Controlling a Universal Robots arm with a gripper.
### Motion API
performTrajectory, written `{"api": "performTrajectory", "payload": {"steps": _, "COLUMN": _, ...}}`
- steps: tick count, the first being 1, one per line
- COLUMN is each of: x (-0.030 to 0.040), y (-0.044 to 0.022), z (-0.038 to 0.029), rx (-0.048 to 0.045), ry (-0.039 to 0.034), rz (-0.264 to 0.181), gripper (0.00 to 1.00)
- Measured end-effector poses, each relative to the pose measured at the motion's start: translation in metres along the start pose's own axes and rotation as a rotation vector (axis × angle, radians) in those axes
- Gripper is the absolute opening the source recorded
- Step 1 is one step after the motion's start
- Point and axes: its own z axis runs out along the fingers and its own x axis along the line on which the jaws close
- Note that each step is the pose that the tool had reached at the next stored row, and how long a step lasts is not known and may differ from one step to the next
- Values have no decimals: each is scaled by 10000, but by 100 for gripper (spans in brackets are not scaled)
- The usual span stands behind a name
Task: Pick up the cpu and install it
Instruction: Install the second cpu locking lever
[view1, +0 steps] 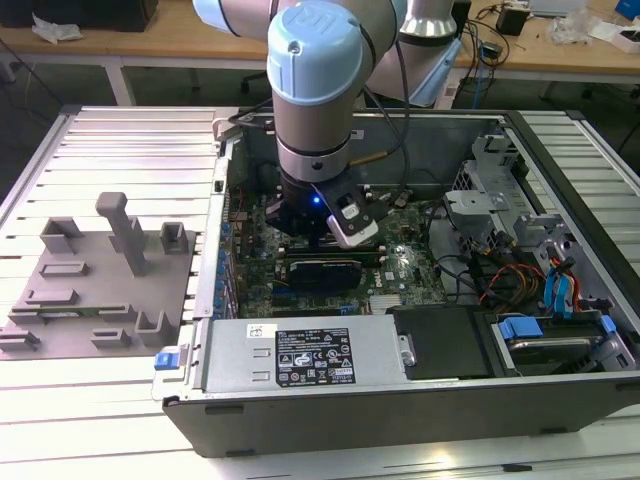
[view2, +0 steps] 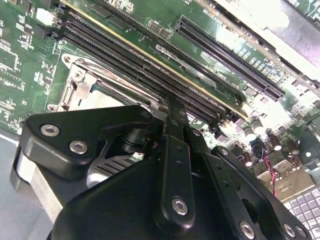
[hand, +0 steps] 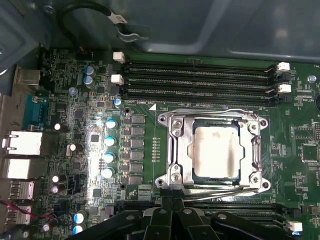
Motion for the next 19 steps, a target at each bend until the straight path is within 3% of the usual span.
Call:
{"api": "performTrajectory", "payload": {"steps": 4, "x": 27, "y": 1, "z": 0, "rx": -199, "ry": -57, "rz": 24, "gripper": 11}}
{"api": "performTrajectory", "payload": {"steps": 7, "x": 33, "y": 0, "z": 12, "rx": -297, "ry": -82, "rz": 70, "gripper": 11}}
{"api": "performTrajectory", "payload": {"steps": 14, "x": 34, "y": -39, "z": 8, "rx": -377, "ry": -105, "rz": 187, "gripper": 11}}
{"api": "performTrajectory", "payload": {"steps": 19, "x": 35, "y": -80, "z": 2, "rx": -517, "ry": -122, "rz": 270, "gripper": 11}}
